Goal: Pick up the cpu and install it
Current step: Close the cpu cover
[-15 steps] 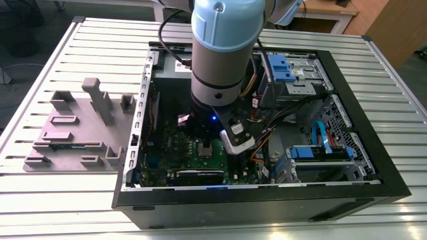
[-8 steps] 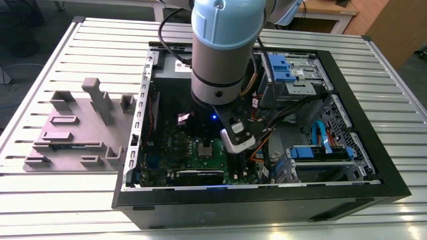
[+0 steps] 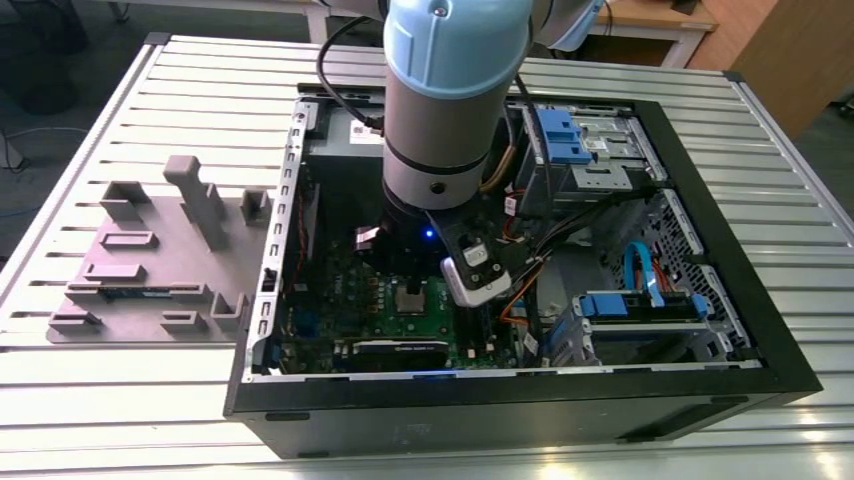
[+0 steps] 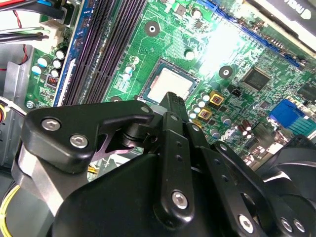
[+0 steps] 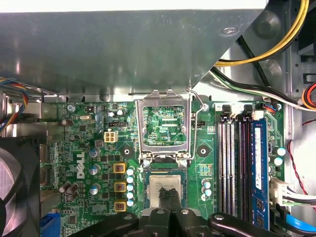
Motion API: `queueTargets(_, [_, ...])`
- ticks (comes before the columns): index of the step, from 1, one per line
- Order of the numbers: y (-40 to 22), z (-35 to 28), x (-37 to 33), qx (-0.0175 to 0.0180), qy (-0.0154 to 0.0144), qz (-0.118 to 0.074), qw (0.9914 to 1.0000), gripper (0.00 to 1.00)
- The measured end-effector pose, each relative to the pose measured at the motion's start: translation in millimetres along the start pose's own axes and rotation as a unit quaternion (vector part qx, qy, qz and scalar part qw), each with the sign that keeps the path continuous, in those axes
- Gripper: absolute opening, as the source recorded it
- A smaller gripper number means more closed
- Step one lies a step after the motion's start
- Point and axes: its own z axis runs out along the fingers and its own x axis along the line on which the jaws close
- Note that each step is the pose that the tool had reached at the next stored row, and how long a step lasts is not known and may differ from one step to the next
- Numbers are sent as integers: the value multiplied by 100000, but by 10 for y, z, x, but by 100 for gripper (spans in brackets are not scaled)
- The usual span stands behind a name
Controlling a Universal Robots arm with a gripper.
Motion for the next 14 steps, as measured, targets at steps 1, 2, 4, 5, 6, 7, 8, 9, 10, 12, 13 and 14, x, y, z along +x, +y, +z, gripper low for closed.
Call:
queueTargets(1, [0,0,0,0,-1,0,100000,11])
queueTargets(2, [0,0,0,0,-2,1,100000,11])
queueTargets(4, [0,0,0,-1,-3,3,100000,11])
queueTargets(5, [0,0,0,0,-5,97,100000,11])
queueTargets(6, [0,0,-1,-8,-16,448,99999,11])
queueTargets(7, [0,1,-1,-22,-35,1019,99995,11])
queueTargets(8, [0,1,-1,-31,-54,1693,99986,11])
queueTargets(9, [0,1,-1,-40,-77,2452,99970,11])
queueTargets(10, [0,1,-1,-53,-106,3329,99944,11])
queueTargets(12, [0,1,-1,-78,-158,5127,99868,11])
queueTargets(13, [0,1,-1,-88,-178,5785,99832,11])
queueTargets(14, [0,1,-1,-97,-198,6348,99798,11])
